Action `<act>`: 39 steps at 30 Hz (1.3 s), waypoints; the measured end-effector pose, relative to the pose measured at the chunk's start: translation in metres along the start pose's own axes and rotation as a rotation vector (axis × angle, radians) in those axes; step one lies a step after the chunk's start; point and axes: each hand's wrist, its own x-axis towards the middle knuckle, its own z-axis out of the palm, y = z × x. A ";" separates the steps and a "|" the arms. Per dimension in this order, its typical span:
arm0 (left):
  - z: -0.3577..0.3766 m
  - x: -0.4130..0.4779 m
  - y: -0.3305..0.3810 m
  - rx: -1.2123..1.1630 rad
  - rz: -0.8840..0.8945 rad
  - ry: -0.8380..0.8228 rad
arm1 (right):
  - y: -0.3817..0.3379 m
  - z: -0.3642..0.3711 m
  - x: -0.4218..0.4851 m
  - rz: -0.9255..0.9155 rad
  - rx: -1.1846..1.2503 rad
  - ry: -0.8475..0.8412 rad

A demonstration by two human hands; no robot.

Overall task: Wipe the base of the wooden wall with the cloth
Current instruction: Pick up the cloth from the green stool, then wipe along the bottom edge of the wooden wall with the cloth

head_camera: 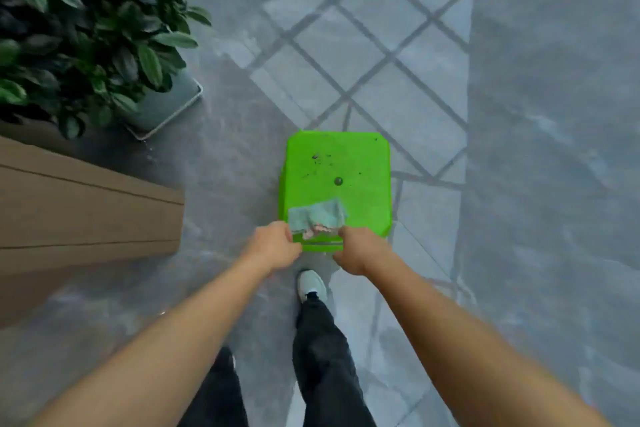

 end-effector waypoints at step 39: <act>0.207 0.379 -0.523 -1.837 -0.591 0.251 | -0.284 0.439 0.471 -0.353 -0.162 -0.060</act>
